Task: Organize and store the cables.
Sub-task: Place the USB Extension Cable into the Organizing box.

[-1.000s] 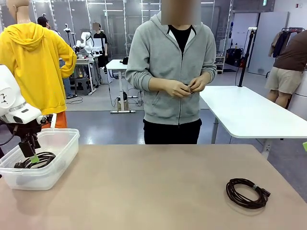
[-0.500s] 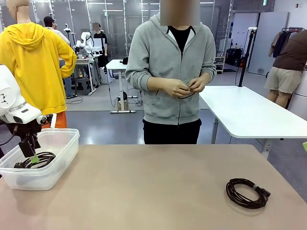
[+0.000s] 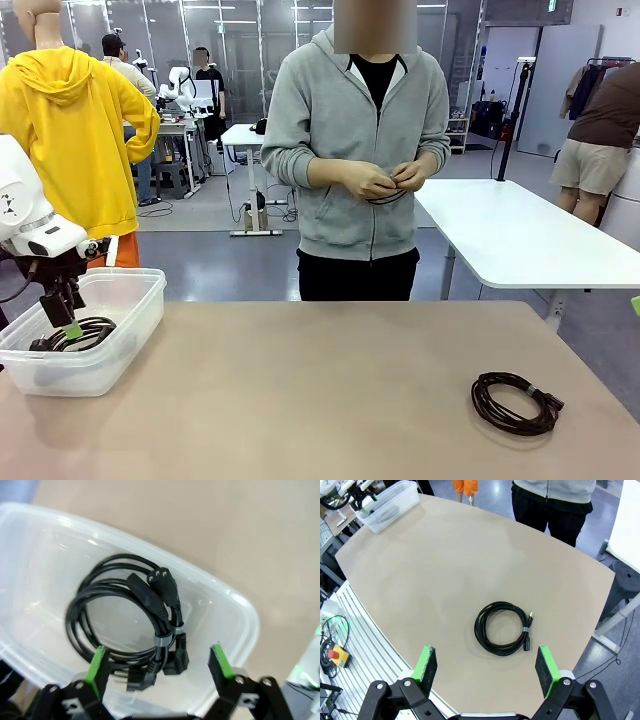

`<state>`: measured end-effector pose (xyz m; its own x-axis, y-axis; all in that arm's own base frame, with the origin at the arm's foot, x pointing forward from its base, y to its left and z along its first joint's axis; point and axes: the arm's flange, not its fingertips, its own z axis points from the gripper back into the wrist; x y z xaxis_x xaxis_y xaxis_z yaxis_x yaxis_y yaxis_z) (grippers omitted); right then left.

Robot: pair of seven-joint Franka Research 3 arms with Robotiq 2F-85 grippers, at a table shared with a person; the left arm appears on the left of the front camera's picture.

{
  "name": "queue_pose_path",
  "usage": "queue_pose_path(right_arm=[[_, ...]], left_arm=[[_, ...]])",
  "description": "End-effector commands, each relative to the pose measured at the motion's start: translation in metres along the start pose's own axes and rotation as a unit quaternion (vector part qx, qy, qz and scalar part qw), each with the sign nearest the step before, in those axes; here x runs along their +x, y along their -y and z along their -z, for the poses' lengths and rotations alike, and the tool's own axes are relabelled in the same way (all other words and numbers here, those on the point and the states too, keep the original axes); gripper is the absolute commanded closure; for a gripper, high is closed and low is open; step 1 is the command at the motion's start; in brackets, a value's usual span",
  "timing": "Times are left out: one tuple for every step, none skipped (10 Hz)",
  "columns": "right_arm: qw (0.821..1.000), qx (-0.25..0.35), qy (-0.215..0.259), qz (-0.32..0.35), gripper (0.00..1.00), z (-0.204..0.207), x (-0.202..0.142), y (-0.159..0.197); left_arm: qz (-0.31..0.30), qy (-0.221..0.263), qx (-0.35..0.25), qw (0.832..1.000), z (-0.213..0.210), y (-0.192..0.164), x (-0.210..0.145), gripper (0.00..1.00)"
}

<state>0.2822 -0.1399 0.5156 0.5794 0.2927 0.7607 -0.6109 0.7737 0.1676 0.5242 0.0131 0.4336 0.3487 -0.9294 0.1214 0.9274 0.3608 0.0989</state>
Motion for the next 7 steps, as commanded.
queue_pose_path(right_arm=[[1.000, 0.006, 0.003, -0.008, 0.00, -0.001, -0.001, 0.001], [1.000, 0.006, 0.003, -0.008, 0.00, -0.001, -0.001, 0.001], [1.000, 0.006, 0.003, -0.008, 0.00, -0.001, -0.001, 0.001], [1.000, 0.006, 0.003, -0.008, 0.00, -0.001, -0.001, 0.001], [1.000, 0.006, 0.003, -0.008, 0.00, -0.001, -0.001, 0.001], [1.000, 0.006, 0.003, -0.008, 0.00, -0.001, -0.001, 0.001], [1.000, 0.006, 0.003, -0.008, 0.00, -0.001, -0.001, 0.001]], left_arm=[[-0.011, 0.038, 0.015, 0.999, -0.041, 0.010, 0.014, 0.00], [-0.017, 0.067, 0.032, 0.997, -0.068, 0.024, 0.016, 0.00], [-0.028, 0.081, 0.048, 0.995, -0.090, 0.038, 0.015, 0.00], [-0.044, 0.092, 0.060, 0.993, -0.110, 0.055, 0.012, 0.00], [-0.058, 0.114, 0.069, 0.989, -0.128, 0.079, 0.005, 0.00], [-0.067, 0.133, 0.072, 0.986, -0.140, 0.103, -0.005, 0.00], [-0.082, 0.166, 0.066, 0.981, -0.151, 0.127, -0.020, 0.00]])
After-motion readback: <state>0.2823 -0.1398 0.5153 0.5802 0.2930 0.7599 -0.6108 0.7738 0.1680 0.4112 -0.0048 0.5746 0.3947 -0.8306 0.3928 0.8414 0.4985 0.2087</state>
